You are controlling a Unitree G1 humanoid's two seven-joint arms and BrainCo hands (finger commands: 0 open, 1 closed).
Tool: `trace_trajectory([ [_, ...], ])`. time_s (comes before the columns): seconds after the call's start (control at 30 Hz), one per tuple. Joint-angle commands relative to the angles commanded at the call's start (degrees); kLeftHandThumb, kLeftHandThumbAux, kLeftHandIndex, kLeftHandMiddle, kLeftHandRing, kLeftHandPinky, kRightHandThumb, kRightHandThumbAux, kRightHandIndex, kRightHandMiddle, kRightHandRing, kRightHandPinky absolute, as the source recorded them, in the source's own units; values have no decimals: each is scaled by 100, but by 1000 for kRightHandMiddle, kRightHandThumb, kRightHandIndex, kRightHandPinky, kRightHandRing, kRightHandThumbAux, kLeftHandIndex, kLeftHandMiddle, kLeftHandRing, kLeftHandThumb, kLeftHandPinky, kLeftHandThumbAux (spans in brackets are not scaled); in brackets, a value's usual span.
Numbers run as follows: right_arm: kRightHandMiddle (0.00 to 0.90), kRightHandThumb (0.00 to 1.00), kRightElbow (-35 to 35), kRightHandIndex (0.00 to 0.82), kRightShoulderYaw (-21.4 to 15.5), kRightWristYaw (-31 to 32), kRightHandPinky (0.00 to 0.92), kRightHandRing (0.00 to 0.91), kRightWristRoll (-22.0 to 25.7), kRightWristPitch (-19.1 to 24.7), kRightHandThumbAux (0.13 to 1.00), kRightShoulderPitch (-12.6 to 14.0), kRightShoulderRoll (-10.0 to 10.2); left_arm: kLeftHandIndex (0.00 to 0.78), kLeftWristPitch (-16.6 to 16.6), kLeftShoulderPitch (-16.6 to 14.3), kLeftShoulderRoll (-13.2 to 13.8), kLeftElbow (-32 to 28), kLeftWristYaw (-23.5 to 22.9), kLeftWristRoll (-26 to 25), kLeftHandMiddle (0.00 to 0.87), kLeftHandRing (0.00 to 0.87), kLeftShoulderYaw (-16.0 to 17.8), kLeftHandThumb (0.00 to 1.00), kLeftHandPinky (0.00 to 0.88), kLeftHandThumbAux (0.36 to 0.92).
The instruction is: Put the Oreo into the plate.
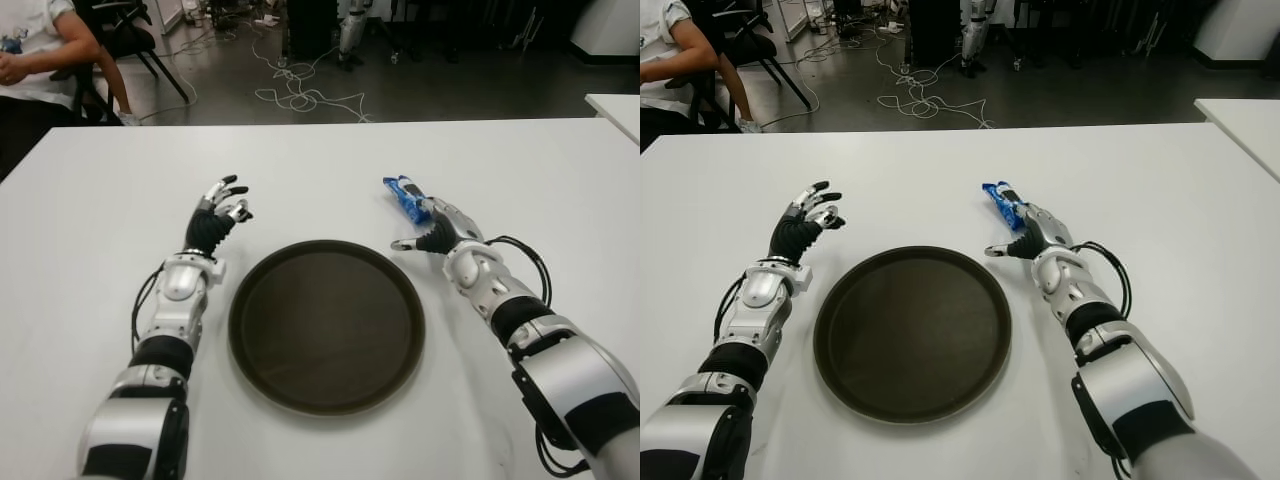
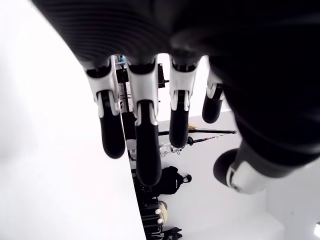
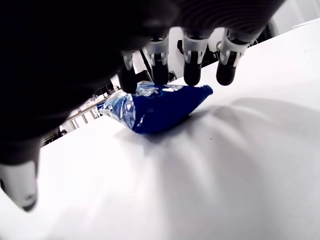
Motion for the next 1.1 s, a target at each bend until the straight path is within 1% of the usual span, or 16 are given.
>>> trace_trajectory([
  [0.1, 9, 0, 3, 0, 17, -34, 0, 0, -20, -36, 557, 3, -12, 143, 6, -4, 4, 0, -32, -4, 225, 453, -5, 1000, 335, 645],
  [0.23, 35, 0, -10, 4, 62, -71, 2, 17, -66, -114, 555, 5, -56, 148, 3, 1, 5, -12, -69, -14, 221, 454, -8, 1000, 325, 645],
  [0.4, 67, 0, -132, 30, 130, -49, 27, 51, -106, -246, 551, 20, -175, 144, 19, -8, 14, -9, -34, 18, 223, 454, -23, 1000, 319, 646],
  [0.53, 88, 0, -209, 56, 210, -74, 36, 70, -186, -344, 537, 33, -240, 137, 44, -8, 13, -24, -40, 12, 226, 453, -23, 1000, 358, 646],
  [0.67, 100, 0, -309, 72, 302, -55, 39, 79, -298, -404, 518, 31, -308, 142, 65, -10, 2, -45, -44, 1, 234, 454, -20, 1000, 379, 645],
  [0.9, 98, 0, -659, 71, 444, 114, 38, 76, -443, -427, 498, 84, -430, 150, 69, -17, 7, -29, -10, 13, 239, 451, -18, 1000, 379, 645],
  [0.93, 97, 0, -708, 71, 455, 144, 38, 74, -456, -427, 495, 95, -443, 149, 68, -18, 7, -24, -8, 14, 238, 451, -18, 1000, 369, 645],
  [1.07, 94, 0, -1158, 79, 493, 374, 27, 66, -504, -429, 493, 206, -574, 146, 69, -15, 9, -23, -31, 3, 234, 451, -14, 1000, 364, 645],
  [1.1, 94, 0, -1369, 81, 494, 462, 25, 64, -515, -400, 493, 270, -629, 146, 65, -16, 13, -15, -38, 0, 233, 451, -12, 1000, 365, 645],
])
